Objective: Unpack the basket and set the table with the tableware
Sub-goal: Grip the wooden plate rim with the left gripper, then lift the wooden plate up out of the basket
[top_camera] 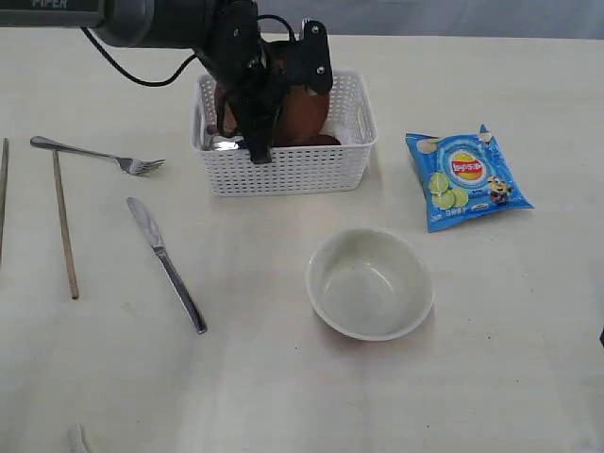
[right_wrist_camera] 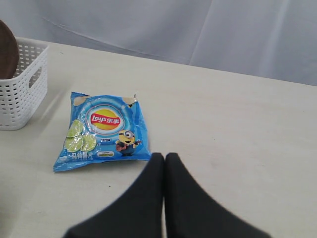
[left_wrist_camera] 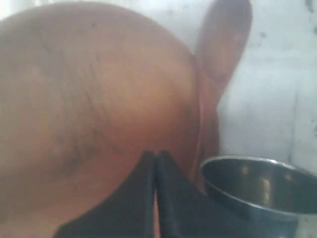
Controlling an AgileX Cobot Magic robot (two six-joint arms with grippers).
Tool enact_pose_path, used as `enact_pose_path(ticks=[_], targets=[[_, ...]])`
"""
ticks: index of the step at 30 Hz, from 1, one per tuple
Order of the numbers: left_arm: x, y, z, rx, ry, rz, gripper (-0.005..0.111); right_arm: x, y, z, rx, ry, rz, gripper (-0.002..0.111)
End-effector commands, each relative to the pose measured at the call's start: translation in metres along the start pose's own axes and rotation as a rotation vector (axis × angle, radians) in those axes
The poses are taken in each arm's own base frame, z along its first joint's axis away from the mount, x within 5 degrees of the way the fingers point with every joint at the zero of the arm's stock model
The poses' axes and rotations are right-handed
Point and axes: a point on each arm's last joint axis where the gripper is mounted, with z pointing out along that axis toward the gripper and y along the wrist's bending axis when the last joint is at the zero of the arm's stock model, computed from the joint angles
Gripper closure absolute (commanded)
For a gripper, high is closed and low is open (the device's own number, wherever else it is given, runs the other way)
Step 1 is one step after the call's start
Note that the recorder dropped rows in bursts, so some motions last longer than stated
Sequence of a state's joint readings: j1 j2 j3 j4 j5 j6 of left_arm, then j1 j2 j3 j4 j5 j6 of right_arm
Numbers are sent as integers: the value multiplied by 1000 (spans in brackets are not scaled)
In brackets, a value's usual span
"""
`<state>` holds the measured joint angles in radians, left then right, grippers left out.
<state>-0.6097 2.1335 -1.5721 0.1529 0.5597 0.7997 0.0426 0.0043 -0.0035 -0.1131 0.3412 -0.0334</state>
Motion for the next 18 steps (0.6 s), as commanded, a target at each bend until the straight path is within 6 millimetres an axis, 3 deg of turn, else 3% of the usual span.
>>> enact_pose_path(ticks=[1,3,6,12,14,18], targets=[[-9,15,-21,-115,-106,-125,107,1,0,0,3,-3,-5,109],[-12,20,-33,-142,-136,-160,105,1,0,0,3,-3,-5,109],[-16,28,-52,-185,-186,-209,94,1,0,0,3,-3,-5,109],[-7,44,-69,-201,-244,-454,43,1,0,0,3,-3,-5,109],[1,47,-66,-161,-212,-526,45,1,0,0,3,-3,-5,109],[23,58,-57,-44,-186,-725,60,1,0,0,3,-3,-5,109]])
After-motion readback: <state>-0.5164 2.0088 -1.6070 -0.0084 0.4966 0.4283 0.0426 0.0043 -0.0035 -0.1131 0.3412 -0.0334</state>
